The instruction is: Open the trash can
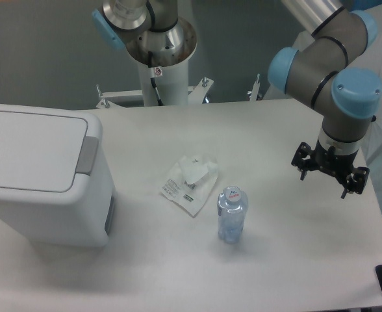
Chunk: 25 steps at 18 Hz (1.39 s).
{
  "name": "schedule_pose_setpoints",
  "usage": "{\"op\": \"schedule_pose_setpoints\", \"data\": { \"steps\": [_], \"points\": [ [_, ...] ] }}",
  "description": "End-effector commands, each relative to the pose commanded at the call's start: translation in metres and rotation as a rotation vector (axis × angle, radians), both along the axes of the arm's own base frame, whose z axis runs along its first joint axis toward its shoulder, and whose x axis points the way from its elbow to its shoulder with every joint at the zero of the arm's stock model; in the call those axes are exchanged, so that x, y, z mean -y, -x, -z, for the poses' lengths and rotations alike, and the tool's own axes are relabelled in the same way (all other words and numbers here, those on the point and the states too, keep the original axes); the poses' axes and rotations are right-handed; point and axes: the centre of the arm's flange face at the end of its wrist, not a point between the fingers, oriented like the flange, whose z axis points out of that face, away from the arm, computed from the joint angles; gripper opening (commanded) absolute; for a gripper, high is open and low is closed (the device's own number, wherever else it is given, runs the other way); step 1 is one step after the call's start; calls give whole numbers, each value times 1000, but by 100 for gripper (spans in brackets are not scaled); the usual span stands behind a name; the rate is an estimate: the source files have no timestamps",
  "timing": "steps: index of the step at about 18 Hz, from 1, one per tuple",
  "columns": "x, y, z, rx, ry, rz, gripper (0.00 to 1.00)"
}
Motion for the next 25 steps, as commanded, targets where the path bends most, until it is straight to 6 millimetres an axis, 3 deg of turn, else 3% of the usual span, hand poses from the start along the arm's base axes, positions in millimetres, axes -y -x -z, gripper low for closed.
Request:
{"op": "schedule_pose_setpoints", "data": {
  "steps": [10, 13, 14, 19, 25],
  "points": [
    [6, -3, 7, 55, -77, -67, 100],
    [6, -11, -6, 47, -91, -98, 100],
    [6, -16, -19, 41, -106, -123, 100],
    [-19, -37, -36, 83, -206, -230, 100],
    [-24, -60, -82, 121, -333, -354, 100]
  ]
}}
